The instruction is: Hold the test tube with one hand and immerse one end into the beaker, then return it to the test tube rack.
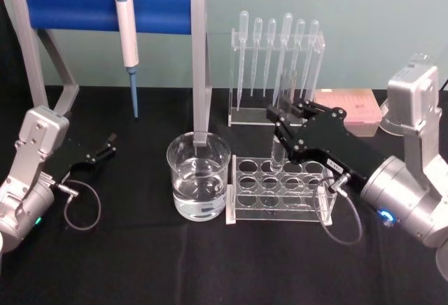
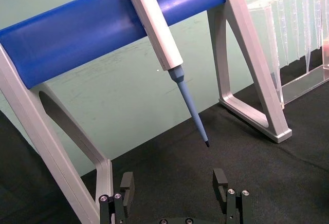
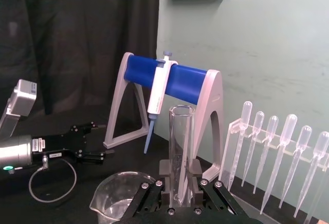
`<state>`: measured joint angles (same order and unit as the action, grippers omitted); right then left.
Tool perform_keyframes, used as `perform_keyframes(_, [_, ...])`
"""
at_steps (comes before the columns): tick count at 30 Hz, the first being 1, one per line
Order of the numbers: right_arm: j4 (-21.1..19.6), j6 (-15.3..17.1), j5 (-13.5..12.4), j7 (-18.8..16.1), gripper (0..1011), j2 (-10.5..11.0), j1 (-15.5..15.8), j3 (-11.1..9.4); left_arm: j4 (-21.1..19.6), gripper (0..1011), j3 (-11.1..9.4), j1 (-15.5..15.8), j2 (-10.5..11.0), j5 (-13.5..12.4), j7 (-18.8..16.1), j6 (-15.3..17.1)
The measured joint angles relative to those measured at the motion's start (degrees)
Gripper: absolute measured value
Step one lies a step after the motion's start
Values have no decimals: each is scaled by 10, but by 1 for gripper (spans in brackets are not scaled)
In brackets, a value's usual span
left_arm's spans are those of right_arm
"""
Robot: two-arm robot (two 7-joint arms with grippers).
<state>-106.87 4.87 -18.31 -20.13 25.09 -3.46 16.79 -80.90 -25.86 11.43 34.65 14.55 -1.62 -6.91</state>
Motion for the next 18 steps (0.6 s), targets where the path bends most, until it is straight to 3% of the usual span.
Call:
perform_keyframes(7, [1, 28, -32, -9, 227, 4, -10, -7, 0, 1000, 0, 0, 0, 0, 0, 0])
perform_keyframes(18, [2, 26, -29, -9, 227, 4, -10, -6, 0, 1000, 0, 0, 0, 0, 0, 0])
